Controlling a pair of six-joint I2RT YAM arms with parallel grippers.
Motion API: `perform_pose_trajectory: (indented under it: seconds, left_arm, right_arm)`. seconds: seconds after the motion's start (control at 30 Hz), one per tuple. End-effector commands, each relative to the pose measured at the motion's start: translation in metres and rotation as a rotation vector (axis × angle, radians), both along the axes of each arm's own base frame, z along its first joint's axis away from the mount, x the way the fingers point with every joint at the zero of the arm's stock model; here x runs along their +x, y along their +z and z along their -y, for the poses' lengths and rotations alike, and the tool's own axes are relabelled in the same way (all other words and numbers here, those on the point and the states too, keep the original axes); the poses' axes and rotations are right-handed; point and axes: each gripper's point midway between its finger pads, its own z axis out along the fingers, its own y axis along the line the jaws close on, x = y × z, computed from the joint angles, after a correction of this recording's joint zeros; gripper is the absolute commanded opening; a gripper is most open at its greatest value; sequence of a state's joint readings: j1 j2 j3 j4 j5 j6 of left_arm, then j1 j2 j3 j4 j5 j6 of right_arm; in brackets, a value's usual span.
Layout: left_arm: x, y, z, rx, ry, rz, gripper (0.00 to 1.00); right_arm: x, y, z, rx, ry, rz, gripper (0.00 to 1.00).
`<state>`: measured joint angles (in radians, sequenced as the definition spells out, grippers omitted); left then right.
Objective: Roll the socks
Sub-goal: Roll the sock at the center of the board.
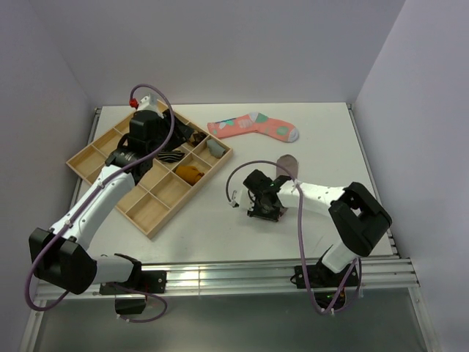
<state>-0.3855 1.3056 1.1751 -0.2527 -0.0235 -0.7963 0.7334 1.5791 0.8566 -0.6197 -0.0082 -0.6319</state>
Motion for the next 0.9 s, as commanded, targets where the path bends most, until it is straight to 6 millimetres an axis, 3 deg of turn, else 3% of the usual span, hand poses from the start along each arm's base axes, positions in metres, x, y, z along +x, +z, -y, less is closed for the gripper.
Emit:
perform_pose_trajectory:
  seconds: [0.0,0.17,0.37,0.43,0.6,0.87]
  left_arm:
    - [-0.006,0.021,-0.007,0.008,-0.005,0.068,0.51]
    - [-0.011,0.024,-0.013,0.011,-0.004,0.074,0.51]
    - [-0.012,0.021,-0.012,0.010,-0.009,0.072,0.52]
    - [-0.011,0.021,-0.013,0.006,-0.005,0.074,0.52]
    - [-0.012,0.016,-0.008,0.004,-0.029,0.064,0.52]
    - [-0.008,0.010,-0.005,-0.002,-0.041,0.055,0.51]
  right_arm:
    - [-0.012,-0.009,-0.026,0.063,0.030,-0.042,0.33]
    - [-0.024,-0.004,-0.030,0.070,0.054,-0.076,0.33]
    - [-0.038,0.026,-0.050,0.162,0.061,-0.134,0.37]
    - [-0.036,0.032,-0.056,0.173,0.049,-0.140,0.42]
    - [-0.030,0.037,-0.048,0.148,0.019,-0.086,0.51]
    - [-0.032,0.028,-0.036,0.112,0.001,-0.067,0.51]
